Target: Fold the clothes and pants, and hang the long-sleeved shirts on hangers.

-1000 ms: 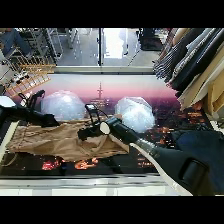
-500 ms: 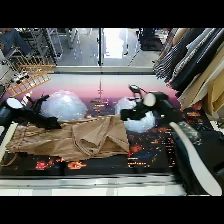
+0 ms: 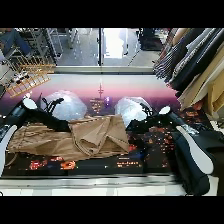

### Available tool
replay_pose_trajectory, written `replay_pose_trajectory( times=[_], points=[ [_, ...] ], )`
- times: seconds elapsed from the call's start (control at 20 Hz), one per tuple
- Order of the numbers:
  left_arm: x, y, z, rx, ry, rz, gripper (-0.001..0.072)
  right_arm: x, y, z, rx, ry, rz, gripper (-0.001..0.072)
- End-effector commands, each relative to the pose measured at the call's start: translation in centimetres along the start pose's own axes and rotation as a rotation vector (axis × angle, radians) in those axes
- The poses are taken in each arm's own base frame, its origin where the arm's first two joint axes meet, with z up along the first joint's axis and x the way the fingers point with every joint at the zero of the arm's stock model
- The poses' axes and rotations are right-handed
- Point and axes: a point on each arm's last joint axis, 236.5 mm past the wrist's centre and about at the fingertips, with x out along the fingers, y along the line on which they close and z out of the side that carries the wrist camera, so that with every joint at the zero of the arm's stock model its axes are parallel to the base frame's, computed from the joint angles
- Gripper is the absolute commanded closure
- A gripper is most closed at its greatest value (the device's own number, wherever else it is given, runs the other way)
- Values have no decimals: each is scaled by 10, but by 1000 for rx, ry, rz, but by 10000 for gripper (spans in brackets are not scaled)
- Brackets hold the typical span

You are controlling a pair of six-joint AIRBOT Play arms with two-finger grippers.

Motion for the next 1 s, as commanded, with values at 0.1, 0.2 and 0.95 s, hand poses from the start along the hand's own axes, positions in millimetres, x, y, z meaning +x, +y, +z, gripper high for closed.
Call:
replay_pose_trajectory(
  times=[0.1,0.2,0.95],
  points=[
    [1,-7,-13,1,56,-27,693,31,7,0,-57,94,181,126],
    [1,-7,-13,-2,56,-27,693,47,19,-4,-94,139,192,208],
    [-30,36,-17,-22,13,159,694,-157,22,15,-97,-32,-528,691]
  ],
)
